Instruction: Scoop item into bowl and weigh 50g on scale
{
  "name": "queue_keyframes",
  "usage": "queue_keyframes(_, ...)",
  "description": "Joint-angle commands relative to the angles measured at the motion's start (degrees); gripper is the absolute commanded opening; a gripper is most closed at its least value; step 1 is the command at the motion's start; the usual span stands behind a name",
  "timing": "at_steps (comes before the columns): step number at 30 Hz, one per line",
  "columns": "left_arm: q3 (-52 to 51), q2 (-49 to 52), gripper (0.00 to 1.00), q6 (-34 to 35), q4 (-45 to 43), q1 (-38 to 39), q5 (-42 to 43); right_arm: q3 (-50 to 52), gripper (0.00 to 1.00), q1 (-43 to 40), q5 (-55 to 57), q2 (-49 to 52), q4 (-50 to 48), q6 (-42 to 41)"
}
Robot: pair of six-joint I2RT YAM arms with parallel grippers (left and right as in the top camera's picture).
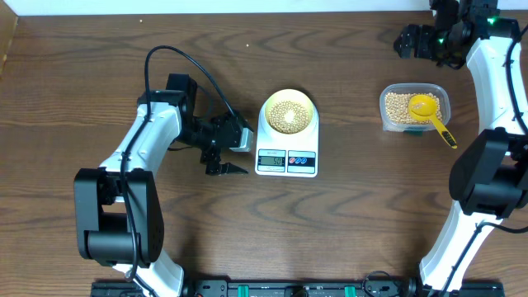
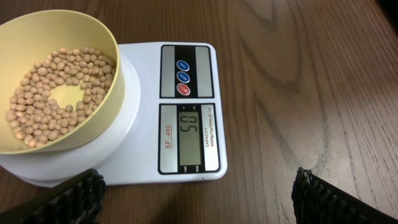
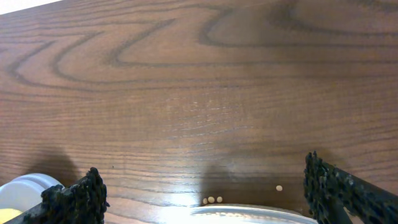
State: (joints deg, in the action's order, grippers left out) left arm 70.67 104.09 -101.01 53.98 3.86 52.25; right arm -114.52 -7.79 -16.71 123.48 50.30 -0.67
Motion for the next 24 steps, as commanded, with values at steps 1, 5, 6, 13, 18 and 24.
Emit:
queue_keyframes(1, -0.33, -0.39, 0.98, -0.98, 0.35, -0.15, 1.05, 0.22, 0.99, -0.02, -0.31, -0.59, -0.44, -0.57)
queue_keyframes(5, -0.33, -0.39, 0.97, -0.98, 0.35, -0.15, 1.07, 0.22, 0.99, 0.39, -0.07, -5.40, -8.41, -0.57)
queue_keyframes(6, -0.33, -0.39, 0.98, -0.98, 0.35, -0.15, 1.05, 0.22, 0.99, 0.52, -0.07, -6.58, -9.68, -0.57)
queue_keyframes(13, -0.33, -0.39, 0.98, -0.98, 0.35, -0.15, 1.05, 0.22, 0.99, 0.96, 0.07, -16.11, -10.86, -0.57)
queue_keyframes(18, -0.33, -0.39, 0.98, -0.98, 0.35, -0.15, 1.05, 0.22, 0.99, 1.81, 0.07, -19.98, -15.06, -0.57)
queue_keyframes(24, -0.33, -0.39, 0.98, -0.98, 0.35, -0.15, 1.05, 2.16, 0.99, 6.21, 0.07, -23.87, -18.14, -0.57)
